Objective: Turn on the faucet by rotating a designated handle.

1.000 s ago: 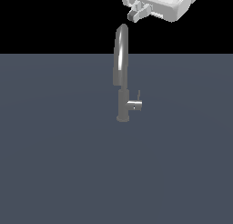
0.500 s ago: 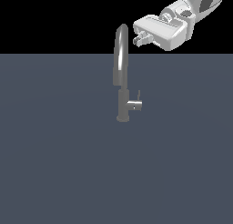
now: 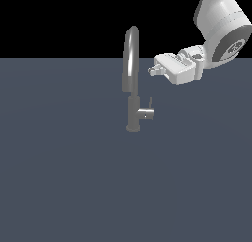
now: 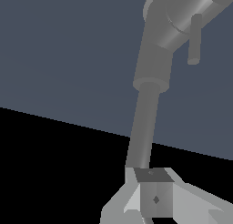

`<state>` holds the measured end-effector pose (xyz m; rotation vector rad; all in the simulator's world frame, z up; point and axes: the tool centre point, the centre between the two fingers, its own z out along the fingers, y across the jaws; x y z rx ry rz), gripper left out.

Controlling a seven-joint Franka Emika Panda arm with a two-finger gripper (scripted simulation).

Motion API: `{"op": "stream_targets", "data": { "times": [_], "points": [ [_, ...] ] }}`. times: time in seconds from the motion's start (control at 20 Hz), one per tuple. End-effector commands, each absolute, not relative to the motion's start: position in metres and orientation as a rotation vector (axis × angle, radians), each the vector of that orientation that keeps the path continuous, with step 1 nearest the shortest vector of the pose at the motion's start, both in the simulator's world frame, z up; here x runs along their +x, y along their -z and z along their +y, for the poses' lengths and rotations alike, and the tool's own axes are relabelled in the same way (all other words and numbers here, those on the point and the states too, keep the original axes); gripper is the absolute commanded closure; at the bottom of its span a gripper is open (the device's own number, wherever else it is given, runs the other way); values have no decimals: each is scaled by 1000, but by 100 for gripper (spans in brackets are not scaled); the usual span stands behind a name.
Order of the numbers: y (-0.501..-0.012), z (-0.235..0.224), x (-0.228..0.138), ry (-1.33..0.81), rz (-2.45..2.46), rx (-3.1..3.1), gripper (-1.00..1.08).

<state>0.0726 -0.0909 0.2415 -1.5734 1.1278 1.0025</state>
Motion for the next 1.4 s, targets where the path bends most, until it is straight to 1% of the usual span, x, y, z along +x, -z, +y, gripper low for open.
{"op": "stream_targets", "data": {
  "times": [0.0, 0.35, 0.6, 1.1, 1.35],
  "points": [
    [-220, -95, 79, -1032, 1161, -1474, 108],
    [-168, -99, 89, -1088, 1231, -1251, 108],
    [-144, -99, 91, -1109, 1259, -1152, 108],
    [-135, -98, 91, -1117, 1268, -1115, 108],
    [-140, -96, 81, -1117, 1268, -1115, 108]
  ]
}}
